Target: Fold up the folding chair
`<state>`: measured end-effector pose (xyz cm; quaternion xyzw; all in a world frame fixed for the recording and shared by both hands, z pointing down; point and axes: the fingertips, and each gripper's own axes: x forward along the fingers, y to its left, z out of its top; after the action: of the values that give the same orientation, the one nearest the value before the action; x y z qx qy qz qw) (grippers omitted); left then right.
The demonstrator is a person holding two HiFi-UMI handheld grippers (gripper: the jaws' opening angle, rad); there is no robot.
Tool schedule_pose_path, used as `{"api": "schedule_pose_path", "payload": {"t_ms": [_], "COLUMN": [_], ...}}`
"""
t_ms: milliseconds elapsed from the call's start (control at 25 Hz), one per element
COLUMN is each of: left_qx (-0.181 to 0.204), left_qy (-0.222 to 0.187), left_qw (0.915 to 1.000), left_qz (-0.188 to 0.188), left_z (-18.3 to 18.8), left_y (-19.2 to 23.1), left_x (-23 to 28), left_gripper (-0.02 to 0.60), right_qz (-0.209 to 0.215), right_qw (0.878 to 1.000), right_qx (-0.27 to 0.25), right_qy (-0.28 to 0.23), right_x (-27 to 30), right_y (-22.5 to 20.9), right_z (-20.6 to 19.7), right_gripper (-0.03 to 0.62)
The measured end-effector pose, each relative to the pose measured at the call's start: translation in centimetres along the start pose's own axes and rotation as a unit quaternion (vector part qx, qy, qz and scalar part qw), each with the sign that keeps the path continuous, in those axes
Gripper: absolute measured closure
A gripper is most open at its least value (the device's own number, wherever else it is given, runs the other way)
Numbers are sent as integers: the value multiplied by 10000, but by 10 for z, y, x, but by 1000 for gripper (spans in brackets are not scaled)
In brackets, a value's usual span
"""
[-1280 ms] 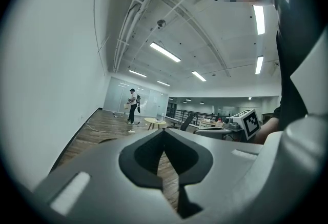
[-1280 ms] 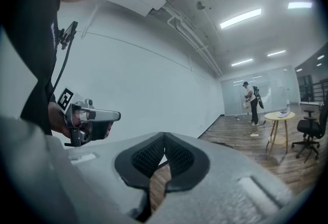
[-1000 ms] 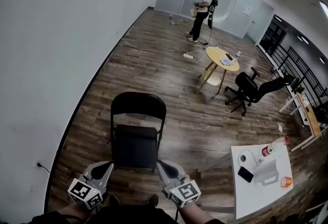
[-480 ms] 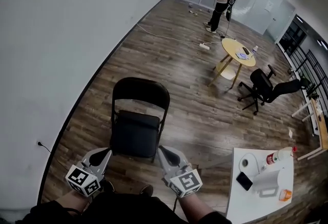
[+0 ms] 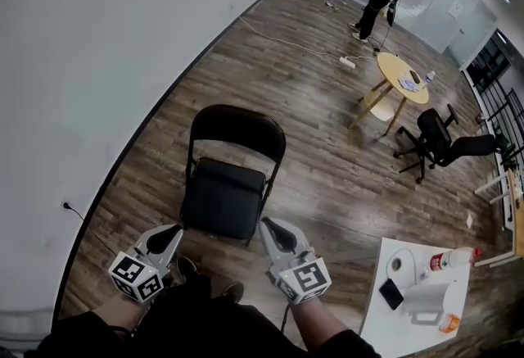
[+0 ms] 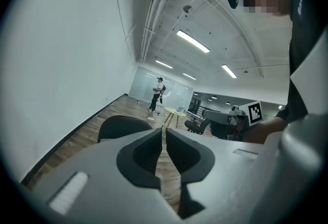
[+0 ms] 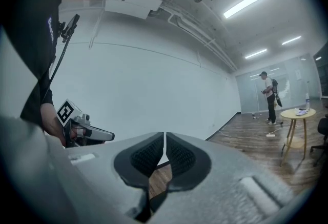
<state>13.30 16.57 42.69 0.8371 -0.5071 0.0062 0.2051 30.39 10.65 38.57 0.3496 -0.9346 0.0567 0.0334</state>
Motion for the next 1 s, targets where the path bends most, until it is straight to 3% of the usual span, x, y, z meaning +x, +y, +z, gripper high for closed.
{"api": "schedule_pose_path", "payload": {"t_ms": [320,640,1000], "left_qx": [-289,107,88], "left_qy": [143,409,522], "left_qw": [9992,9971,9974], "left_qz": [-237,-626,-481], "left_z": [-12,-30,-42], "left_y": [45,90,129], "left_x": [12,26,29], "left_gripper": [526,500,495], "right_qz": [-57,-165,-92], "right_qw": [9994,9979,9966], "right_qx": [-132,-387,-533], "right_qy": [321,493,627], "right_x": [44,98,133], "right_y": [5,6,2], "right_z": [3,10,12], "right_gripper": [572,564,556]}}
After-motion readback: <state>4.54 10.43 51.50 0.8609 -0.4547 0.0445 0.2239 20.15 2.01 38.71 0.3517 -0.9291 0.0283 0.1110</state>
